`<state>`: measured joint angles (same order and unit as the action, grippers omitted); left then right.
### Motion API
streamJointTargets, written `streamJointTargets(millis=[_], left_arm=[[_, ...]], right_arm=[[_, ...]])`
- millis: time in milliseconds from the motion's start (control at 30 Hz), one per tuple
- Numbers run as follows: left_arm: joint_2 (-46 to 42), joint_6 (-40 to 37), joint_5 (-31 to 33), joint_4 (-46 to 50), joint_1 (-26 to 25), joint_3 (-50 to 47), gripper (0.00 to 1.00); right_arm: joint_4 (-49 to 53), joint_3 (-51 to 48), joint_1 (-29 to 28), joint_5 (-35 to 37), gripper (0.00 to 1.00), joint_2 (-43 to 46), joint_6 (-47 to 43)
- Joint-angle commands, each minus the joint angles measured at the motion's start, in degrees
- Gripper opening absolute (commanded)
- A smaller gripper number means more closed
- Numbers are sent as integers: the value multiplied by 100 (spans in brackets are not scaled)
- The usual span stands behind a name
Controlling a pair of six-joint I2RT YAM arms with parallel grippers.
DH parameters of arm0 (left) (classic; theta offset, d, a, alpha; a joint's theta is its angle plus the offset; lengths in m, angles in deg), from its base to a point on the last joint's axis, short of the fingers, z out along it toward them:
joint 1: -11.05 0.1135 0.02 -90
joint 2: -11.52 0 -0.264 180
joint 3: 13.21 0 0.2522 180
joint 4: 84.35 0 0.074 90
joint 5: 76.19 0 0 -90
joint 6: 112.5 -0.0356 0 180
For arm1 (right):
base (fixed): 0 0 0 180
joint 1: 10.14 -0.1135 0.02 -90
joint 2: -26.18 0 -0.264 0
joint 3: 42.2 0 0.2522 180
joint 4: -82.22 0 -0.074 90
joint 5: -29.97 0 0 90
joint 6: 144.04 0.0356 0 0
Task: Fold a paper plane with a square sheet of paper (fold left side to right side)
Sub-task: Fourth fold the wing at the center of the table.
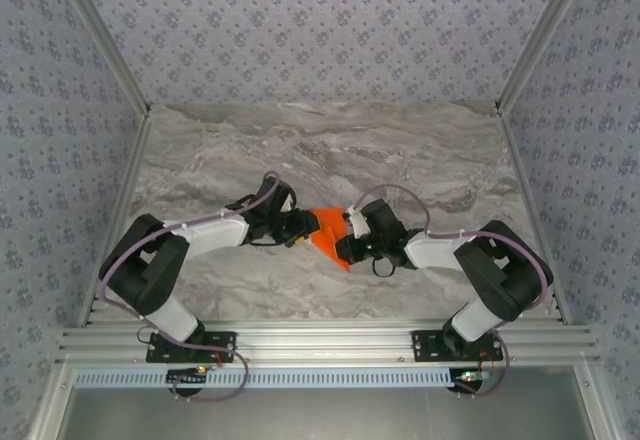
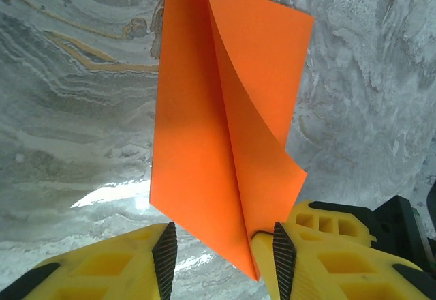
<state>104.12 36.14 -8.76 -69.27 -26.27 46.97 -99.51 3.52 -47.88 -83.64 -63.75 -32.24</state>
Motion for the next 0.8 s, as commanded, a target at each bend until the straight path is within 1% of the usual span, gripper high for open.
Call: streamJointTargets(millis=[0, 267, 600, 767], left_arm=[[226, 78, -160, -227, -63, 239, 44], [552, 179, -252, -429, -133, 423, 44], [877, 213, -267, -396, -237, 658, 44], [899, 193, -222, -318, -236, 683, 43]], right_arm=[[-200, -39, 64, -279, 9, -78, 155], [-374, -157, 126, -363, 8, -88, 247], [-497, -225, 190, -424, 8, -151, 310], [-586, -252, 223, -475, 8, -197, 360]])
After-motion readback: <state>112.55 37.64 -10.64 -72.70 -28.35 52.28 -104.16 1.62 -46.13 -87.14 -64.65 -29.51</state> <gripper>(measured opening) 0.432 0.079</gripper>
